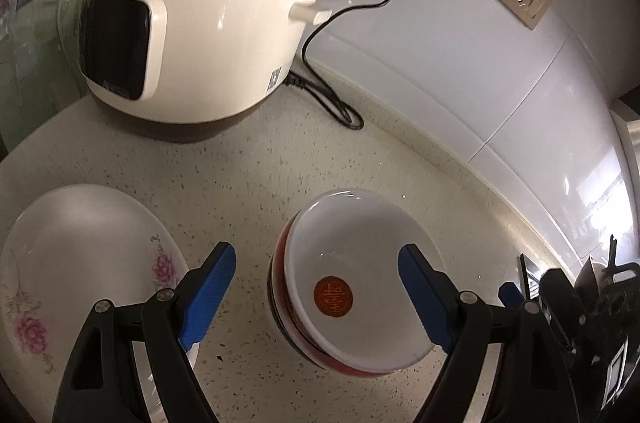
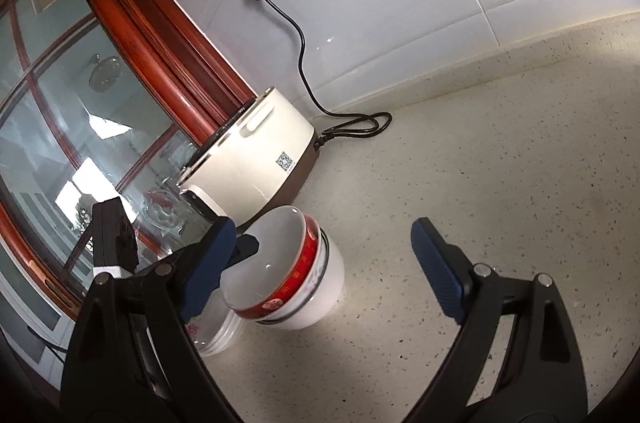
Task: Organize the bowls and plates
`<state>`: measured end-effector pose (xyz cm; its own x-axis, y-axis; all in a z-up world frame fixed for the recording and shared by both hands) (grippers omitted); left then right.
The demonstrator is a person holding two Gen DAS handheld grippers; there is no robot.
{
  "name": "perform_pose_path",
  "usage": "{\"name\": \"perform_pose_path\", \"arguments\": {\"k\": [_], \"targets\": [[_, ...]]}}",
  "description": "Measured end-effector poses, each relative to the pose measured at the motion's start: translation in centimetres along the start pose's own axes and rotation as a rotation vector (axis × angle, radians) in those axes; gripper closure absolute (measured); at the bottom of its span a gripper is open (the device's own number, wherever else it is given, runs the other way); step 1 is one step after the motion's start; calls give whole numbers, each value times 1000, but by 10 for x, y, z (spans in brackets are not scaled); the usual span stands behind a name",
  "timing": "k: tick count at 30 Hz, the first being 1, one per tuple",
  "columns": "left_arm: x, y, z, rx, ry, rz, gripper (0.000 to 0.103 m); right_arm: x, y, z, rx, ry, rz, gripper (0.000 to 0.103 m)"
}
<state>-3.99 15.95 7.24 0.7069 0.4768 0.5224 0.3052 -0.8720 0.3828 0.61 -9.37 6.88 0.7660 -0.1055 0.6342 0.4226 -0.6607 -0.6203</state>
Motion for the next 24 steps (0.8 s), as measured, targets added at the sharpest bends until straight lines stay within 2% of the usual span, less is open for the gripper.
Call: {"name": "perform_pose_path", "arguments": {"k": [3,5,10,14,18,24], "targets": [[4,-2,4,5,-16,-1,19,-1,2,6,-7,-16,0,12],[6,-1,6,9,-29,3,19,-4,3,11,22,-41,2,12],[6,-2,11,13,-57,14,19,-18,-12,28,75,-182,-95,12],[5,-7,23,33,-92,12,19,-29,-13,44,88,-238,-64,12],[5,-7,29,66,-89,32,19,-42,-23,59,74,-298,-119,9],[7,-4,40,95,-106,61,19,-53,-35,65,-21,-323,-222,9]]}}
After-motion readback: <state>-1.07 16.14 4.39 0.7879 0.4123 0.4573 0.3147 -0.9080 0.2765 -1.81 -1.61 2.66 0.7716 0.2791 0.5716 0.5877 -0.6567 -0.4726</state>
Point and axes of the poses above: each gripper's, at about its wrist camera, not at the fingertips, and z roughly the way its jaws point, y to its right, x to its top, the point moved 1 cm from there along z, roughly the way its jaws point, and after that the axes turned 6 degrees about -y, right-handed, at the moved point
